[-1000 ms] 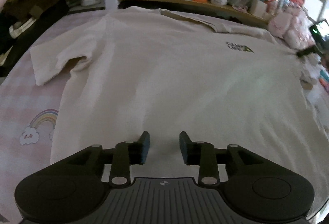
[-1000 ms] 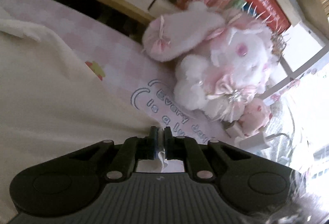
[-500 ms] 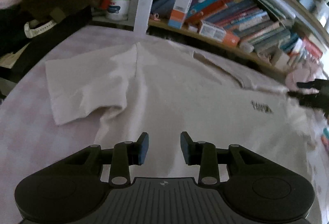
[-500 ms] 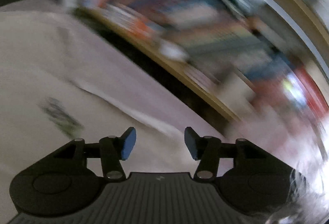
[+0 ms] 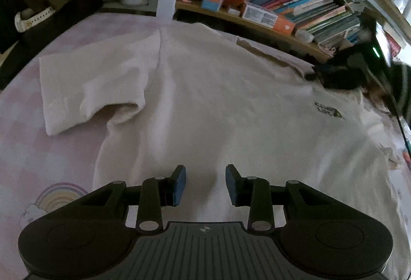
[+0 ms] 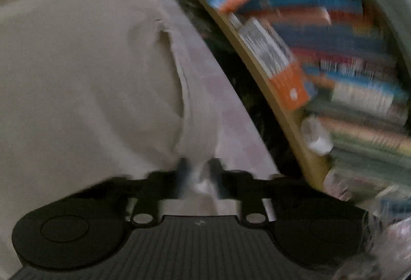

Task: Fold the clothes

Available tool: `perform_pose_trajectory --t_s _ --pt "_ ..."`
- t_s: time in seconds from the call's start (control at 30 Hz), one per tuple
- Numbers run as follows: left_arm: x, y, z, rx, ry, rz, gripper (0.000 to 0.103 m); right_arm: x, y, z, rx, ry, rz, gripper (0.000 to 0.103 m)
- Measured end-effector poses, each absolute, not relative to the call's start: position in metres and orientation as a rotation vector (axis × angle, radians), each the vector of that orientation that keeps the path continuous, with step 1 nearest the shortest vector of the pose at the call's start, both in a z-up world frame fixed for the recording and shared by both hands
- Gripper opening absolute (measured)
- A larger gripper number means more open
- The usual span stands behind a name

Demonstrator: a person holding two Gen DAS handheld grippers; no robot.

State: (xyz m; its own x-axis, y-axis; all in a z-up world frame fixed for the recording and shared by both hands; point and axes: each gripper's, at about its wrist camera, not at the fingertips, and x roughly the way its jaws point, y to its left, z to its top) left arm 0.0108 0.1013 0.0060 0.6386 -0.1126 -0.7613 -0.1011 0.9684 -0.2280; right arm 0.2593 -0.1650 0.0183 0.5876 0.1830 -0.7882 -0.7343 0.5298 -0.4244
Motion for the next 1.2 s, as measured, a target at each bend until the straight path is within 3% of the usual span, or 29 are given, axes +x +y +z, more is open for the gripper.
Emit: perform_pose_trajectory --t_s 0.1,0.13,0.17,0.2,0.33,0.53,0.73,0.87,0.93,1.2 --pt "0.009 0.102 0.006 -0.261 0.887 -0.018 0.035 0.313 -0.18 0.033 -0.65 0.801 0.52 0.015" --pt "0.009 0.102 0.006 -0.261 0.889 -0.022 0.035 0.333 -0.189 0.039 -0.573 0.799 0.427 0.019" --pt "0.01 0.103 0.006 -0.262 0.89 -0.026 0.035 0.351 -0.202 0.045 -0.493 0.795 0.295 0.035" --pt "0.01 0.104 0.006 -0.262 0.892 -0.03 0.035 0.363 -0.214 0.05 -0.425 0.79 0.201 0.043" --pt "0.01 0.107 0.005 -0.268 0.895 -0.046 0.035 0.369 -0.252 0.062 -0.261 0.771 0.104 0.043" --pt "0.029 0.122 0.03 -0.295 0.821 -0.129 0.034 0.326 -0.225 0.048 -0.445 0.735 0.448 0.042" --pt "0.106 0.139 0.062 -0.176 0.76 -0.182 0.035 0.348 -0.203 0.023 -0.463 0.819 0.385 0.041" --pt "0.171 0.13 0.066 -0.045 0.74 -0.232 0.034 0.37 -0.211 0.017 -0.348 0.82 0.272 0.048" --pt "0.202 0.119 0.063 0.014 0.751 -0.256 0.034 0.368 -0.215 0.02 -0.293 0.799 0.237 0.045" --pt "0.3 0.073 0.018 0.235 0.801 -0.289 0.033 0.248 -0.212 0.049 -0.398 0.687 0.332 0.045"
